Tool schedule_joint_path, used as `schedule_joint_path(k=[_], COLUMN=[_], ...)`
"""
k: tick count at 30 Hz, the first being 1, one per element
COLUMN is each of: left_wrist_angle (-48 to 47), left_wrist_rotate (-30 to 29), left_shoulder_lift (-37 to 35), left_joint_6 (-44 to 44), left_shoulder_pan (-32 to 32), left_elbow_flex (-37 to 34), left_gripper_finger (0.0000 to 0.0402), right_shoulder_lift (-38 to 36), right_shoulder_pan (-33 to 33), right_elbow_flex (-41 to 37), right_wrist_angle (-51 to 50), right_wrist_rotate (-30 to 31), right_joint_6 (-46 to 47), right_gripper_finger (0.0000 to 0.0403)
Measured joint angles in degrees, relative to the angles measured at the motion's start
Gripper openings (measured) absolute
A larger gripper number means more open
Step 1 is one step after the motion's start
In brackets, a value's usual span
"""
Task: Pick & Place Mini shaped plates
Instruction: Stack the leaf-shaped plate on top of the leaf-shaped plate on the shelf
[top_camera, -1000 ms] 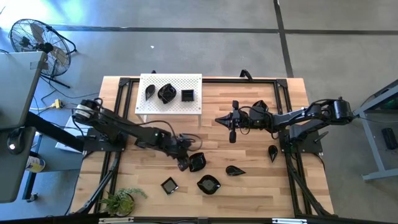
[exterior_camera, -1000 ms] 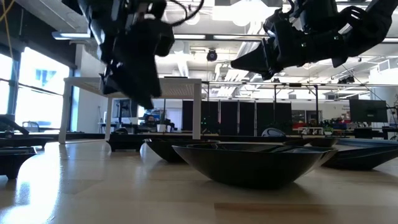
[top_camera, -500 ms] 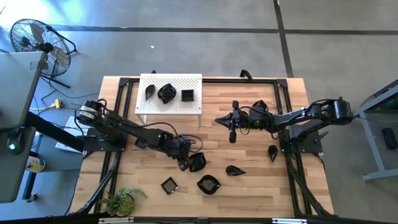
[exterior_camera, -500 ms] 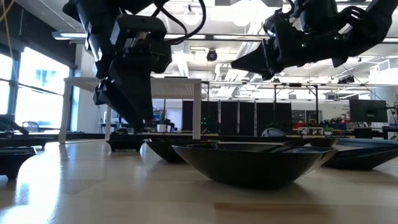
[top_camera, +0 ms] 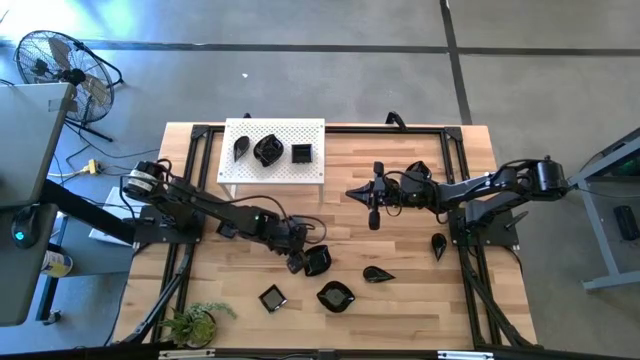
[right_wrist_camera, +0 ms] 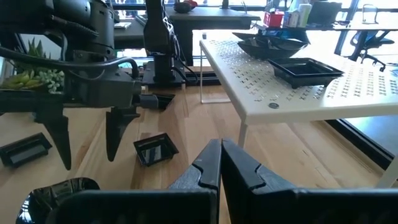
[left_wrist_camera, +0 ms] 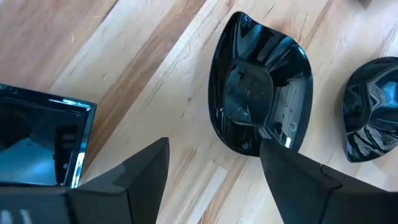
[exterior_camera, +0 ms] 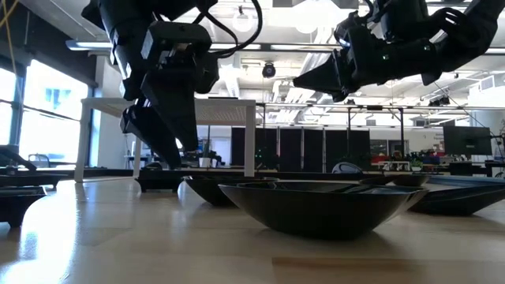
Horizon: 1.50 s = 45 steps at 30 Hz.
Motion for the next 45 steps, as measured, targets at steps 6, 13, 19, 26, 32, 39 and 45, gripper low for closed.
schedule_joint_path(k=[6, 13, 19, 26, 32, 39, 45], left_wrist_angle=[0.0, 2.0, 3.9, 3.6, 5.0, 6.9, 8.0], left_wrist_rotate=[-3.1, -2.6, -0.7, 0.5, 2.3, 2.9, 2.9], left_shoulder_lift=[0.0, 1.3, 1.4, 2.6, 5.0, 5.4, 5.4], left_joint_6=[-0.4, -0.7, -0.7, 0.2, 1.2, 1.8, 3.1], left_shoulder_pan=[0.0, 0.5, 2.1, 3.5, 3.3, 3.3, 3.3], left_elbow_flex=[0.0, 0.1, 0.1, 0.0, -0.1, -0.1, 0.0], left_gripper_finger=[0.0228, 0.0215, 0.0196, 0.0164, 0.0148, 0.0117, 0.0073], right_shoulder_lift=[0.0, 0.0, 0.0, 0.0, 0.0, 0.0, 0.0], right_shoulder_pan=[0.0, 0.0, 0.0, 0.0, 0.0, 0.0, 0.0], right_elbow_flex=[0.0, 0.0, 0.0, 0.0, 0.0, 0.0, 0.0], right_wrist_angle=[0.0, 0.0, -0.1, -0.1, 0.0, -0.5, -1.4], right_wrist_rotate=[0.0, 0.0, 0.0, 0.0, 0.0, 0.0, 0.0], right_joint_6=[0.0, 0.0, 0.0, 0.0, 0.0, 0.0, 0.0], right_gripper_finger=[0.0000, 0.0000, 0.0000, 0.0000, 0.0000, 0.0000, 0.0000])
